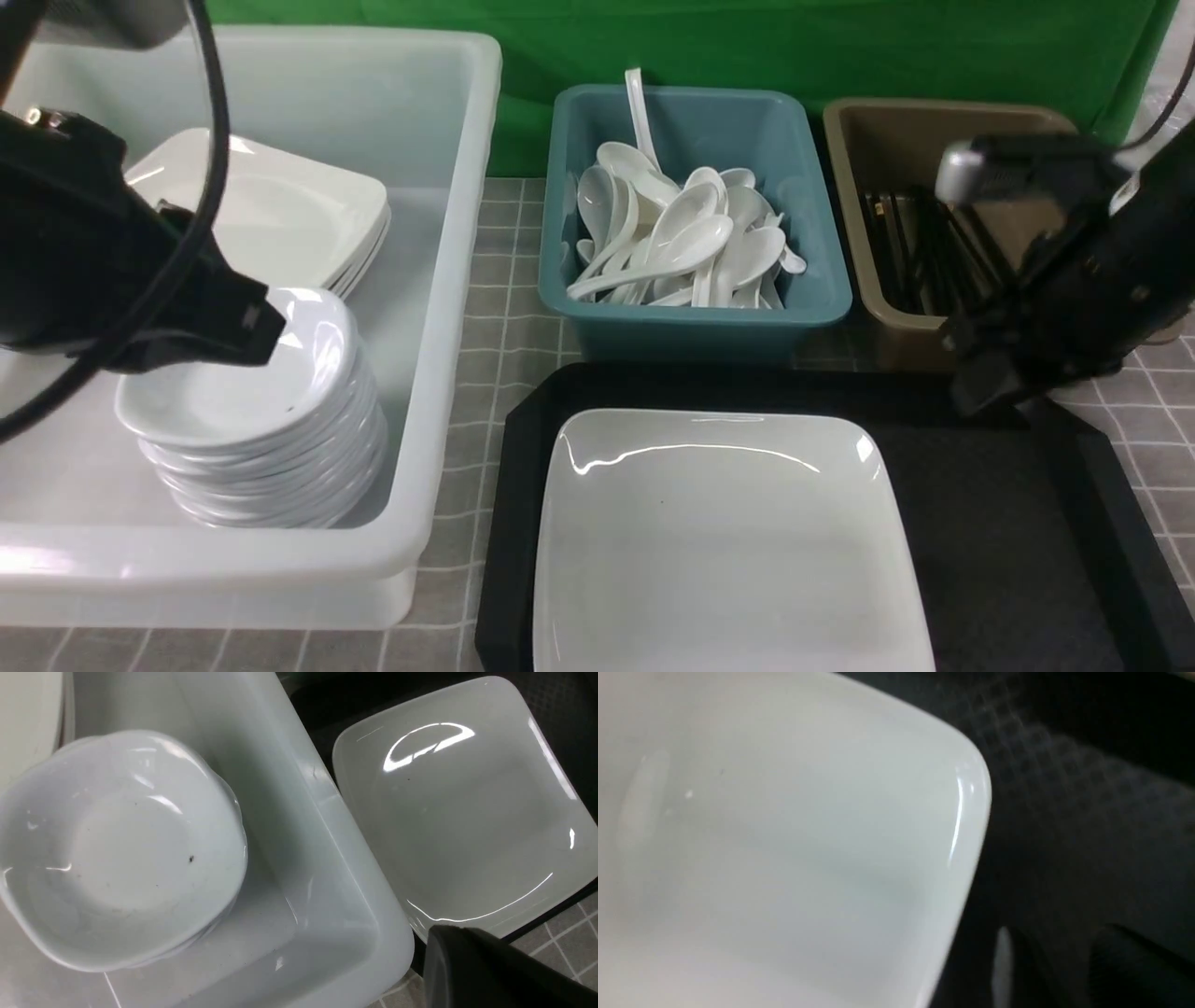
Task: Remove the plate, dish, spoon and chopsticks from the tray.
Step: Use the right arm to grab a plate from the dinner plate
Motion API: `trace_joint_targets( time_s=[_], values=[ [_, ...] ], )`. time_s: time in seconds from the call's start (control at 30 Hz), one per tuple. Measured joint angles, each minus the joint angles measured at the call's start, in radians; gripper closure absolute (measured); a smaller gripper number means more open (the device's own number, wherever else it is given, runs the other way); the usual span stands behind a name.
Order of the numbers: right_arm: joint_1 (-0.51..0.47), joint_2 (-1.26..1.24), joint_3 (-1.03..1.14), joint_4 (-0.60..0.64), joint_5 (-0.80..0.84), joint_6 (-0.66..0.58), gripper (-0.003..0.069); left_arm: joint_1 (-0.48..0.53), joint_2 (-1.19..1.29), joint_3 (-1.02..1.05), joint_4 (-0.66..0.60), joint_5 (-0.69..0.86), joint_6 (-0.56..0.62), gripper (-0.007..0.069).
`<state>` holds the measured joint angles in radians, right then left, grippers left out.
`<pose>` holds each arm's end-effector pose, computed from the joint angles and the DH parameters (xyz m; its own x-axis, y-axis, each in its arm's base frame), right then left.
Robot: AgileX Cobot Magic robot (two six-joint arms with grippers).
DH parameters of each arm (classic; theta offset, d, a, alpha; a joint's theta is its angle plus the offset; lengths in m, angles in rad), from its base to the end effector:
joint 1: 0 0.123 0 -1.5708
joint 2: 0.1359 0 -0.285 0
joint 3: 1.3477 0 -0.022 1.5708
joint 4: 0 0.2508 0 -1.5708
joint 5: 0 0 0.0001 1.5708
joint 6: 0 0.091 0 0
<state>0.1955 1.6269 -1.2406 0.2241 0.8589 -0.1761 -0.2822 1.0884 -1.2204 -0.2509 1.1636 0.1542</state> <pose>0.3281 0.0806 0.2681 -0.8858 -0.2038 -0.4168 -0.2848 0.9481 0.1415 0.1824 -0.0745 0.3958 -0.7491 0.2709 -0.6045 0.4419 0.8842 -0.1513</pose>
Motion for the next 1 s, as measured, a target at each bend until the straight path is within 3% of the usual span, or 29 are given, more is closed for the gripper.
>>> trace_joint_targets(
  time_s=[0.03, 0.07, 0.17, 0.37, 0.7, 0.77, 0.83, 0.9, 1.0],
  values=[
    [0.000, 0.003, 0.011, 0.002, -0.010, 0.000, 0.0354, 0.000, 0.000, 0.000, 0.000, -0.001, 0.000, 0.0620],
    [0.007, 0.037, 0.046, 0.025, -0.097, 0.000, 0.0267, 0.000, 0.000, 0.000, 0.001, -0.008, 0.000, 0.0620],
    [0.012, 0.096, 0.057, 0.064, -0.163, 0.000, 0.0187, 0.000, 0.000, 0.000, 0.005, -0.011, 0.000, 0.0620],
    [0.028, 0.225, 0.059, 0.083, -0.291, 0.000, 0.0143, 0.000, 0.000, 0.000, 0.013, -0.014, -0.005, 0.0620],
    [0.092, 0.284, 0.056, 0.084, -0.340, -0.039, 0.0143, 0.000, 0.000, 0.000, 0.022, -0.014, -0.008, 0.0620],
    [0.105, 0.289, 0.054, 0.084, -0.348, -0.049, 0.0172, 0.000, 0.000, 0.000, 0.022, -0.014, -0.009, 0.0620],
    [0.111, 0.292, 0.049, 0.081, -0.355, -0.053, 0.0277, 0.000, 0.000, 0.000, 0.022, -0.014, -0.009, 0.0620],
    [0.109, 0.292, 0.049, 0.090, -0.355, -0.055, 0.0330, 0.000, 0.000, 0.000, 0.022, -0.014, -0.009, 0.0620],
    [0.108, 0.277, 0.049, 0.100, -0.341, -0.075, 0.0341, 0.000, 0.001, 0.000, 0.022, -0.011, -0.009, 0.0620]
  ],
)
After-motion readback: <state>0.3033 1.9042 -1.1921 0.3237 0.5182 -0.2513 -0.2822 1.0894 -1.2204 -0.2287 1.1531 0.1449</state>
